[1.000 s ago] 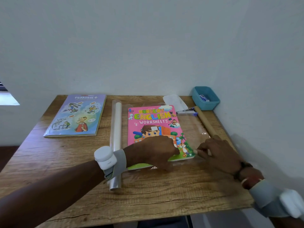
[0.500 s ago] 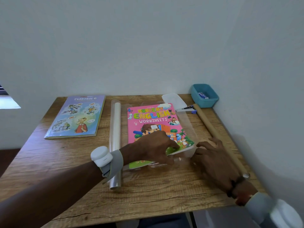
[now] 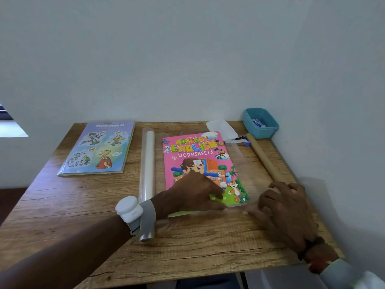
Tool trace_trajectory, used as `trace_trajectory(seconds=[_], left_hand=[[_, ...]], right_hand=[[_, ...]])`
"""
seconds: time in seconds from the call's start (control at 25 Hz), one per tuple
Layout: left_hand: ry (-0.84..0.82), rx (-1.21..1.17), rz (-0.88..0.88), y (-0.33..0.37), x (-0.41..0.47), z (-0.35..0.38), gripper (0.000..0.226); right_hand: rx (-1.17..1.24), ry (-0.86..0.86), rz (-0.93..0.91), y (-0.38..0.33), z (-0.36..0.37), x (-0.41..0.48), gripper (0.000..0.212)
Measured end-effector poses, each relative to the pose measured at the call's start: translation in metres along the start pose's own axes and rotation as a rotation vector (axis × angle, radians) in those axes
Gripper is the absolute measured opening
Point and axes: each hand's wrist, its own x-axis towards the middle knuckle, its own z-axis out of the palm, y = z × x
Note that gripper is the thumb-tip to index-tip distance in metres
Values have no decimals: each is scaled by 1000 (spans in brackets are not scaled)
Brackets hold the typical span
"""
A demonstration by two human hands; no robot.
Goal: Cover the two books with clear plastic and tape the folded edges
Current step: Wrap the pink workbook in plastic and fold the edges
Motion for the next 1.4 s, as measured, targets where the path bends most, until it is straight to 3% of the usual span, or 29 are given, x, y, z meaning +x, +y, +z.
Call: trace_trajectory(seconds=[0.08, 0.16, 0.24, 0.32, 0.4, 0.56, 0.68, 1.0, 1.4], left_hand=[[223, -41, -271, -10, -9, -12, 54], [418, 20, -681, -29, -26, -27, 56], [413, 84, -1056, -45, -47, -38, 73], [289, 11, -1258, -48, -61, -38, 85], [232, -91, -1288, -44, -66, -30, 86], [320, -145, -1255, -48, -70, -27, 50], [357, -243, -1248, -57, -86, -35, 37], [382, -255, -1323, -76, -146, -54, 31], [383, -229, -1342, -83, -169, -60, 31]], right_hand=[[17, 55, 44, -4, -3, 3, 57], [23, 72, 99, -17, -4, 15, 55], [12, 76, 129, -39, -1, 31, 43], [52, 83, 99, -65, 5, 49, 33], [172, 8, 12, -96, 15, 68, 39], [349, -227, -230, -153, 40, 105, 56], [389, -334, -207, -181, 47, 111, 60], [268, -246, -148, -239, 29, 89, 52], [246, -161, -116, -235, 34, 90, 39]])
